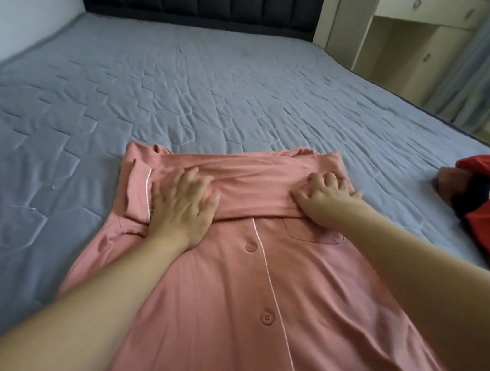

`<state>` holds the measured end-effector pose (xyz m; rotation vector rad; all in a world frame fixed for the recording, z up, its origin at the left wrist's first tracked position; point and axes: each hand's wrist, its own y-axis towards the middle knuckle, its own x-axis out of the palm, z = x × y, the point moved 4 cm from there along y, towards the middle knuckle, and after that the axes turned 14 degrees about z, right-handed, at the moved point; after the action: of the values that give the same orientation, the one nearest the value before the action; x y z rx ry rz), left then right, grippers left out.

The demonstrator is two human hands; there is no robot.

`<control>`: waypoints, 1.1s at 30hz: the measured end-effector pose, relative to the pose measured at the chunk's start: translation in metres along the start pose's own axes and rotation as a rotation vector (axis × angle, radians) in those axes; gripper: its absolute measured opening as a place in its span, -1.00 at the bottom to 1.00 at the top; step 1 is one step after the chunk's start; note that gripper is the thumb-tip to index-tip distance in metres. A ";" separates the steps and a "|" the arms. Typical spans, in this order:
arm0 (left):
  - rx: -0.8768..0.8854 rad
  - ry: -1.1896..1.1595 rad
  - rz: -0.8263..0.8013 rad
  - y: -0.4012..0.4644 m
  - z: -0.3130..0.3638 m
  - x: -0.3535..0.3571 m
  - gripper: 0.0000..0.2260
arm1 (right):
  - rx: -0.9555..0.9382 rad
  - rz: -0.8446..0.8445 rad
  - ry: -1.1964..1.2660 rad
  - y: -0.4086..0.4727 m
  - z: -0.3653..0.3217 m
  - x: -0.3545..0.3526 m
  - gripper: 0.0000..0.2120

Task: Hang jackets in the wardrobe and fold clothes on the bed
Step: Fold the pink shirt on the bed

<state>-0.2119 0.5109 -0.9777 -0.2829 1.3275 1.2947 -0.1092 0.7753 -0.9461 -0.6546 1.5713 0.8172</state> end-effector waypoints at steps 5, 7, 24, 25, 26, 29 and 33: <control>-0.135 0.286 -0.054 0.001 -0.013 0.013 -0.31 | -0.033 0.079 0.048 0.015 0.021 0.042 -0.15; -0.161 0.333 -0.072 0.003 -0.015 0.015 -0.27 | -0.055 0.102 0.049 0.026 0.025 0.045 -0.10; -0.286 0.500 -0.208 -0.047 0.013 -0.020 -0.37 | -0.243 0.022 0.069 -0.055 0.045 0.033 -0.12; -0.278 0.503 -0.229 -0.058 0.012 -0.026 -0.37 | -0.254 0.016 0.059 -0.067 0.051 0.032 -0.13; -0.276 0.507 -0.251 -0.070 0.011 -0.032 -0.38 | -0.260 0.009 0.045 -0.078 0.056 0.030 -0.14; -0.310 0.459 -0.304 -0.107 0.012 -0.051 -0.39 | -0.264 0.003 0.013 -0.111 0.065 0.024 -0.19; -0.338 0.414 -0.346 -0.162 0.019 -0.075 -0.38 | -0.313 -0.030 -0.053 -0.158 0.075 0.014 -0.18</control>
<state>-0.0527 0.4296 -0.9904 -1.0166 1.3171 1.1939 0.0581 0.7413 -0.9877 -0.8715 1.3941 1.0606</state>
